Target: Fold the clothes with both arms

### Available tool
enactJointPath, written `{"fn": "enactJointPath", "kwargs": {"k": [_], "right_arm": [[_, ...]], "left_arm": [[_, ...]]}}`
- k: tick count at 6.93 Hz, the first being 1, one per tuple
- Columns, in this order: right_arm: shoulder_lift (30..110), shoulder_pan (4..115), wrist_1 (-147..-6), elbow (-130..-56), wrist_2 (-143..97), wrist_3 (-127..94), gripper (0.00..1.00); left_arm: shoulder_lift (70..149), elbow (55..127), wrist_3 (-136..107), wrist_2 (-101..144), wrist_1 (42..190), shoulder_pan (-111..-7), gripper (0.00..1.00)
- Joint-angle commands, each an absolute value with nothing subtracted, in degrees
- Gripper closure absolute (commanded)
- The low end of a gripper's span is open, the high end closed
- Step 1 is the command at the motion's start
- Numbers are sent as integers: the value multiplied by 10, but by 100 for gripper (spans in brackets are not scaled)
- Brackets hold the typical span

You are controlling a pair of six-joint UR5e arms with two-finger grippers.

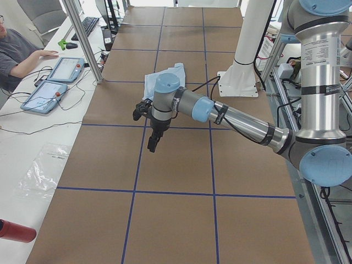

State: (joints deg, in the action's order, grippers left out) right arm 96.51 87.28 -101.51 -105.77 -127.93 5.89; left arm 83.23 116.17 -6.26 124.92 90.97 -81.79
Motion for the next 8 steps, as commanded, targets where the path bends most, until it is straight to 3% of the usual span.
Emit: {"fn": "enactJointPath", "kwargs": {"k": [1, 3, 8], "right_arm": [[1009, 891, -995, -1057, -1301, 62, 0], [1016, 896, -992, -1060, -1313, 62, 0], [1048, 915, -879, -1064, -1310, 60, 0]], "left_arm": [[783, 1136, 19, 1321, 914, -877, 0], [738, 1133, 57, 1363, 914, -900, 0], [743, 1131, 58, 1363, 915, -899, 0]]}}
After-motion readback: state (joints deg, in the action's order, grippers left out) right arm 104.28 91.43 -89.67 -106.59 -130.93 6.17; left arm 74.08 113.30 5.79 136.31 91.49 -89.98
